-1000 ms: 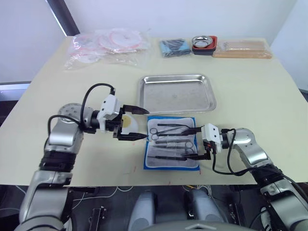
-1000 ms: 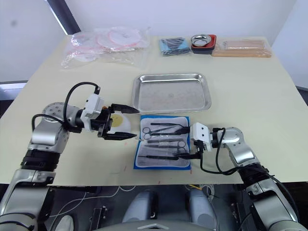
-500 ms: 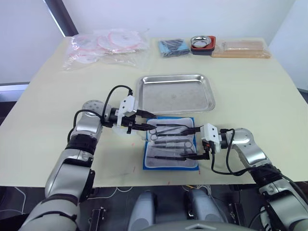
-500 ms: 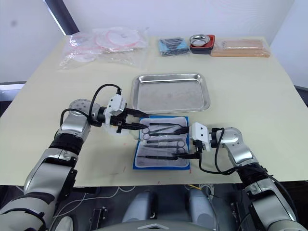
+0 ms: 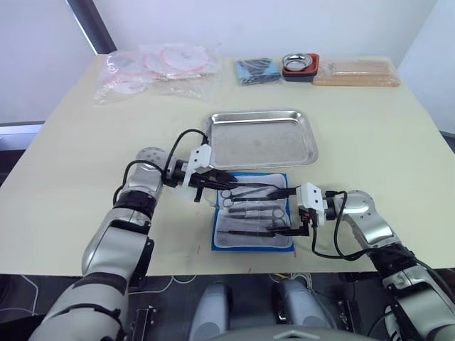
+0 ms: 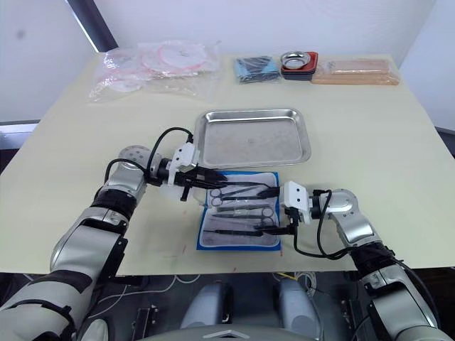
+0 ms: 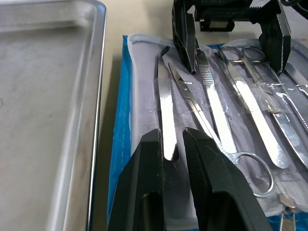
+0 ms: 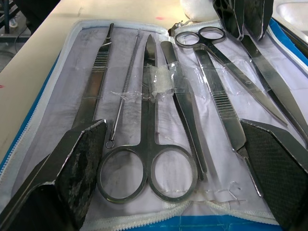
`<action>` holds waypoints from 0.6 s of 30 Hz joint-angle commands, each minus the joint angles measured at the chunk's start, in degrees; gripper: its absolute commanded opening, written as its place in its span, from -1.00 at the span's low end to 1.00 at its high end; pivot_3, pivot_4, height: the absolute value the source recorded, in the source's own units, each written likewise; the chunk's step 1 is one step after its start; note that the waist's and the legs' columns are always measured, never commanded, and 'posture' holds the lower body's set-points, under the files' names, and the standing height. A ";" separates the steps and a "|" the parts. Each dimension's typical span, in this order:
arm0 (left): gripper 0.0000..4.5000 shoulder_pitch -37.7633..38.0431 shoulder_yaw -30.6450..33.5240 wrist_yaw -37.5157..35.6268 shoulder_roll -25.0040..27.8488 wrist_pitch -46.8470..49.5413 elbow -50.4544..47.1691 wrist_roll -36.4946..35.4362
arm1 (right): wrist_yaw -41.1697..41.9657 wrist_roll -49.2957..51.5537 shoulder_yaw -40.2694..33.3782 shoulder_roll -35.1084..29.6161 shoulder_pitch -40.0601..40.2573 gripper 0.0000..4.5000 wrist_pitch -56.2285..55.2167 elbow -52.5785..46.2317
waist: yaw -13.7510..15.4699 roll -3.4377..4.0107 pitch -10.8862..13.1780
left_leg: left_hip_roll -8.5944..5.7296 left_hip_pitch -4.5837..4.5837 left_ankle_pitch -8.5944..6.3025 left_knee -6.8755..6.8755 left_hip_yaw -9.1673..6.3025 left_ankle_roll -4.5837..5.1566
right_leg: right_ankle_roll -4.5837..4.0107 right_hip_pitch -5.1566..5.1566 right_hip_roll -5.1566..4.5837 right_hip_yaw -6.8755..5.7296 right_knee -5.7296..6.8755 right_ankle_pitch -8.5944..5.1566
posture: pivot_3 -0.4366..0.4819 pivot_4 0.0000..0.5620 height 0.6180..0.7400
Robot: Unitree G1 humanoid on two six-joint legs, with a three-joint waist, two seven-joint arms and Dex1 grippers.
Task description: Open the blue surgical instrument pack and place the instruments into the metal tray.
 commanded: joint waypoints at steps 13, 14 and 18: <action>-0.65 -2.42 -0.45 1.79 -1.93 -1.82 7.49 8.94 | -1.29 -3.42 1.79 -0.30 1.95 1.00 1.65 2.18 | 0.02 0.06 -0.33 | 0.00 0.03 0.00 -0.01 0.00 0.00 | 0.00 0.03 0.01 0.00 -0.01 0.00 | -0.05 -0.47 1.00; -0.65 -2.42 -0.55 1.78 -1.92 -1.55 7.61 9.29 | -1.24 -3.40 1.83 -0.33 2.01 1.00 1.69 2.10 | 0.01 0.09 -0.36 | 0.00 0.03 0.00 -0.01 0.00 0.00 | 0.00 0.03 0.01 0.00 -0.01 0.00 | -0.05 -0.47 1.00; -0.76 -2.07 -0.64 0.34 -2.08 0.47 7.73 9.75 | -1.26 -3.47 1.92 -0.15 1.64 1.00 1.75 2.34 | 0.01 0.13 -0.42 | 0.00 0.04 0.00 -0.01 0.00 0.00 | 0.00 0.04 0.01 0.00 -0.01 0.00 | -0.05 -0.47 1.00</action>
